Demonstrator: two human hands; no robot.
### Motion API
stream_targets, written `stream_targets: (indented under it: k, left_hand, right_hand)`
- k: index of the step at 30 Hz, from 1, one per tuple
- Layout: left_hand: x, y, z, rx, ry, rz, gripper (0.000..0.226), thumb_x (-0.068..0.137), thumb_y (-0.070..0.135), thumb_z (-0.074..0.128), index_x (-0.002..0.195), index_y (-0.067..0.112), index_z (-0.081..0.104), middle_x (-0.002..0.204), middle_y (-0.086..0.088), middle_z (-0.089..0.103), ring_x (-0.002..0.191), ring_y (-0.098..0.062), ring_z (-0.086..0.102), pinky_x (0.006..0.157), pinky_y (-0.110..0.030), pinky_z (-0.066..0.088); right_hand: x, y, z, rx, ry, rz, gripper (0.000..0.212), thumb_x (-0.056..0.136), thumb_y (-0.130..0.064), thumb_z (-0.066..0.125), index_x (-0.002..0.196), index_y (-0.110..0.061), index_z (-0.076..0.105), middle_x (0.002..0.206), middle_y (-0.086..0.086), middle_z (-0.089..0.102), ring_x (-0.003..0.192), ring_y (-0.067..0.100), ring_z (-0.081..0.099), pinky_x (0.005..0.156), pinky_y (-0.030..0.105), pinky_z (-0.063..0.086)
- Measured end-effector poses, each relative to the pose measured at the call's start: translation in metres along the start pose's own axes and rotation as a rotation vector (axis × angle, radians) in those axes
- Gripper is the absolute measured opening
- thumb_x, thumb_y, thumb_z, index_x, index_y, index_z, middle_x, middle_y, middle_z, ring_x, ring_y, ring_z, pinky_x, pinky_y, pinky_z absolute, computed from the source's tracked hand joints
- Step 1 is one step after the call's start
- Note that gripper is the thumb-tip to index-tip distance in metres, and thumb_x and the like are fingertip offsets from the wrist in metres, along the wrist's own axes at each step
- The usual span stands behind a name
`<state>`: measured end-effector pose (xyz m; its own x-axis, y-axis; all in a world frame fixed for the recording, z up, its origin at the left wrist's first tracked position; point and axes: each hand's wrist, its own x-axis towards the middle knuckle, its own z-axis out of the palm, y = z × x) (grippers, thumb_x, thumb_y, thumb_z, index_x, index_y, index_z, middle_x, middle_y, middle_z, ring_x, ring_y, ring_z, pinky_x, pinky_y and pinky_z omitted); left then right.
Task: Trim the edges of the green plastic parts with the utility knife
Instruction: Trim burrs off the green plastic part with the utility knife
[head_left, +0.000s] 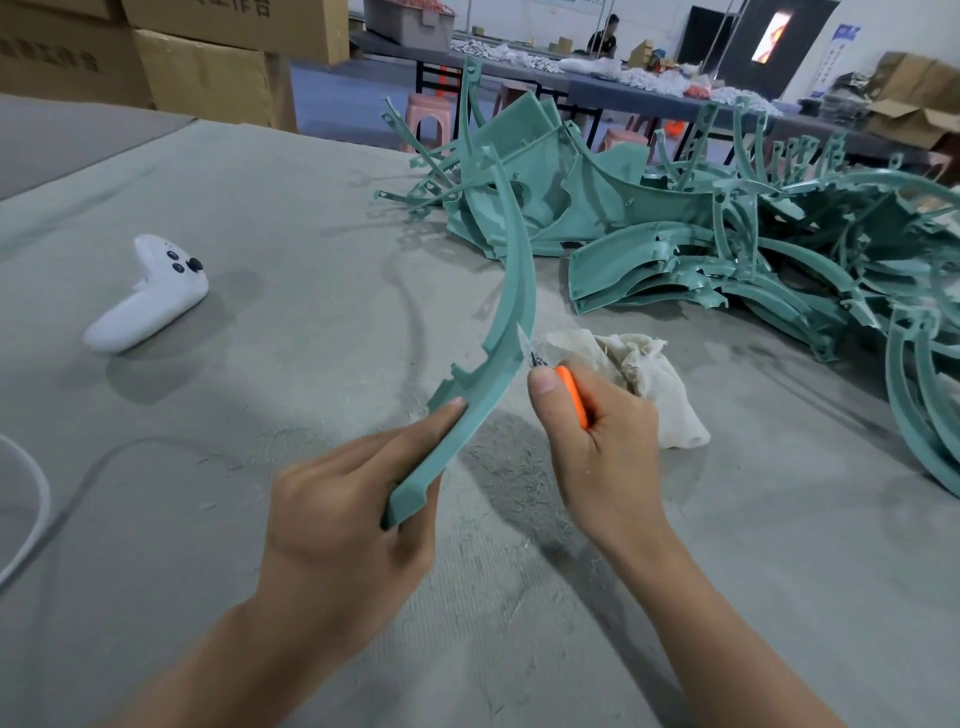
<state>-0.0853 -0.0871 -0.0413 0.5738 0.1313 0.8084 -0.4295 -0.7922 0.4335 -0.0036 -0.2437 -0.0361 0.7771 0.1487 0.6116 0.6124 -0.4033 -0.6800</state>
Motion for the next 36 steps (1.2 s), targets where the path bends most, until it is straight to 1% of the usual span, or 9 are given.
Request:
stream_targets:
  k: [4,8,14,16,22,24,29,33,36]
  left_hand:
    - [0.0,0.0,0.0,0.0,0.012,0.012,0.03,0.082,0.014,0.058,0.111,0.021,0.062,0.085,0.02,0.055,0.075,-0.008,0.056,0.072,0.006,0.031]
    - [-0.004,0.0,0.002,0.038,-0.005,0.089,0.035,0.071,-0.001,0.067,0.105,0.008,0.071,0.086,0.02,0.052,0.08,0.001,0.052,0.078,0.007,0.029]
    - [-0.002,0.0,0.002,-0.032,0.021,0.009,0.029,0.086,0.019,0.058,0.114,0.024,0.063,0.08,0.018,0.06,0.069,-0.007,0.053,0.069,0.006,0.032]
    - [-0.001,0.0,0.001,-0.049,0.039,-0.029,0.031,0.087,0.022,0.057,0.118,0.024,0.059,0.09,0.016,0.054,0.067,-0.003,0.052,0.066,0.006,0.031]
    - [0.0,0.002,0.001,-0.081,0.007,0.009,0.025,0.086,0.02,0.057,0.11,0.021,0.06,0.077,0.025,0.04,0.068,0.014,0.046,0.066,0.008,0.029]
    - [0.002,0.002,0.0,-0.076,-0.001,0.007,0.023,0.086,0.021,0.057,0.109,0.023,0.06,0.062,0.028,0.036,0.065,0.009,0.048,0.064,0.008,0.029]
    - [-0.001,0.005,-0.002,-0.079,0.001,0.075,0.024,0.085,0.016,0.06,0.108,0.016,0.063,0.071,0.021,0.052,0.059,-0.004,0.046,0.063,0.003,0.032]
    - [-0.001,0.013,0.0,-0.127,-0.016,-0.008,0.018,0.085,0.022,0.058,0.102,0.024,0.063,0.058,0.03,0.038,0.057,0.013,0.043,0.061,0.007,0.028]
    - [0.003,0.016,-0.003,-0.158,-0.004,-0.146,0.015,0.082,0.031,0.058,0.086,0.045,0.055,0.063,0.025,0.046,0.048,0.017,0.04,0.051,0.007,0.026]
  right_hand:
    - [0.0,0.0,0.001,-0.017,-0.005,0.025,0.06,0.093,-0.062,0.044,0.06,-0.013,0.034,0.056,0.008,0.035,0.048,0.014,0.03,0.047,0.021,0.023]
    - [0.009,0.003,-0.006,-0.006,0.057,0.063,0.052,0.094,-0.056,0.044,0.057,-0.022,0.03,0.052,-0.008,0.029,0.048,0.006,0.029,0.048,0.017,0.023]
    - [0.004,0.003,-0.005,-0.003,0.014,0.009,0.053,0.093,-0.062,0.044,0.059,-0.023,0.031,0.054,-0.001,0.033,0.047,0.005,0.031,0.047,0.016,0.024]
    - [-0.001,0.002,-0.001,0.014,-0.019,-0.017,0.057,0.092,-0.066,0.043,0.059,-0.021,0.033,0.057,0.005,0.037,0.046,0.005,0.032,0.046,0.016,0.025]
    - [0.002,0.003,-0.002,0.018,0.001,0.009,0.048,0.093,-0.056,0.046,0.058,-0.029,0.03,0.051,-0.008,0.034,0.044,0.004,0.032,0.045,0.014,0.024]
    - [0.002,0.005,-0.001,0.0,-0.003,0.008,0.051,0.093,-0.057,0.046,0.057,-0.024,0.032,0.051,-0.002,0.034,0.044,0.005,0.031,0.045,0.015,0.025]
    - [0.011,0.011,-0.005,0.001,0.039,0.075,0.058,0.093,-0.058,0.043,0.057,-0.013,0.035,0.05,-0.005,0.031,0.047,0.006,0.03,0.047,0.018,0.024]
    - [0.01,0.012,-0.01,0.04,0.056,0.056,0.052,0.093,-0.053,0.044,0.057,-0.018,0.032,0.052,-0.008,0.032,0.048,0.005,0.031,0.048,0.015,0.024]
    - [0.004,0.004,-0.006,0.058,0.004,-0.016,0.048,0.094,-0.057,0.046,0.059,-0.029,0.031,0.052,-0.008,0.033,0.046,0.002,0.031,0.047,0.012,0.024]
